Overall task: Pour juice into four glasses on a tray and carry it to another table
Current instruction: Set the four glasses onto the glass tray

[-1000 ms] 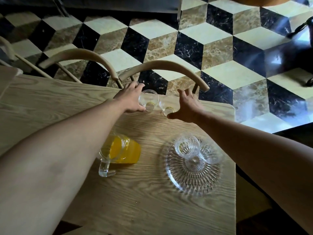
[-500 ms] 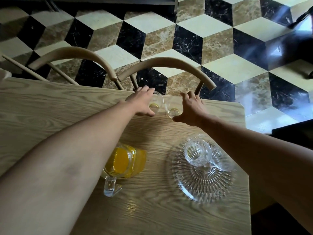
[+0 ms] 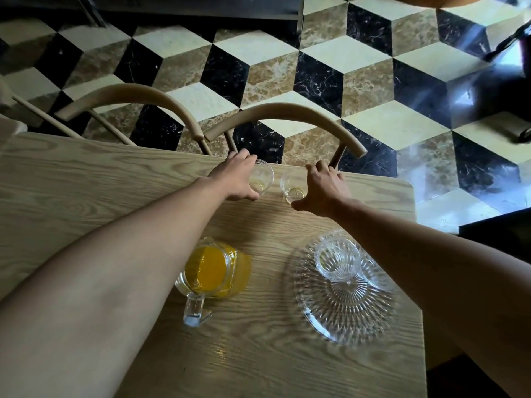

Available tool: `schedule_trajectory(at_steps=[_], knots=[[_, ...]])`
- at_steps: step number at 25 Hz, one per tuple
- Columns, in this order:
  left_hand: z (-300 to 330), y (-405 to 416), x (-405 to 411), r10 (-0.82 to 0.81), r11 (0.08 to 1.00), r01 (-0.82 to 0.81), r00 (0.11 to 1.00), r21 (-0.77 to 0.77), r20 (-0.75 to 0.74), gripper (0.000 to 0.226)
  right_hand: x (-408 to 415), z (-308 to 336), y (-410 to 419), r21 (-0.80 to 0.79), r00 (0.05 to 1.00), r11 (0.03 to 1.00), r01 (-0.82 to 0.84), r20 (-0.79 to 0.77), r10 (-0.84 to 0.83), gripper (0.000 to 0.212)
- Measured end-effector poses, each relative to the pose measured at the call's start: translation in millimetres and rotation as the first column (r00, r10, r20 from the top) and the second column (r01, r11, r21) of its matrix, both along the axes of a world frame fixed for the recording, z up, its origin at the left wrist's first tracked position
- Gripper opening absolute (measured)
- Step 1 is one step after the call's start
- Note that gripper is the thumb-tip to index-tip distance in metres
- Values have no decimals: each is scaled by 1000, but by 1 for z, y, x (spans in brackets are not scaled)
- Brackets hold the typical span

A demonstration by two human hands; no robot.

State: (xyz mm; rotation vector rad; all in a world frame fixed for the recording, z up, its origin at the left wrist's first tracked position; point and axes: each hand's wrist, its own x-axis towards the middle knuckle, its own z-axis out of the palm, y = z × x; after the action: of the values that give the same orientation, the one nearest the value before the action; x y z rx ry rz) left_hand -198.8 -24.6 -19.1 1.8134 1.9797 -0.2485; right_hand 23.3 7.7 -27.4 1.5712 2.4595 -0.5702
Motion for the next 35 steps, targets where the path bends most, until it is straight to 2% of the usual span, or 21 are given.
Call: schedule_trajectory(at_steps=[6, 12, 18, 24, 29, 35], knots=[[21, -17, -1, 3, 999, -4, 1000, 43, 15, 107, -1, 21, -19, 29, 997, 998, 51, -63, -49, 99], [64, -35, 14, -8, 994, 5, 1000, 110, 21, 101, 12, 67, -38, 105, 992, 991, 84, -98, -74, 103], [133, -68, 56, -4, 969, -10, 998, 247, 59, 94, 51, 123, -75, 174, 983, 977, 126, -151, -100, 99], [172, -124, 110, 66, 960, -77, 996, 271, 52, 96, 110, 154, -130, 223, 981, 969, 110, -180, -70, 99], [170, -178, 160, 99, 956, -115, 992, 269, 72, 100, 159, 150, -177, 197, 981, 974, 109, -178, -74, 105], [127, -234, 207, 152, 966, -177, 979, 188, 139, 105, 204, 122, -223, 116, 983, 987, 107, -160, -88, 104]])
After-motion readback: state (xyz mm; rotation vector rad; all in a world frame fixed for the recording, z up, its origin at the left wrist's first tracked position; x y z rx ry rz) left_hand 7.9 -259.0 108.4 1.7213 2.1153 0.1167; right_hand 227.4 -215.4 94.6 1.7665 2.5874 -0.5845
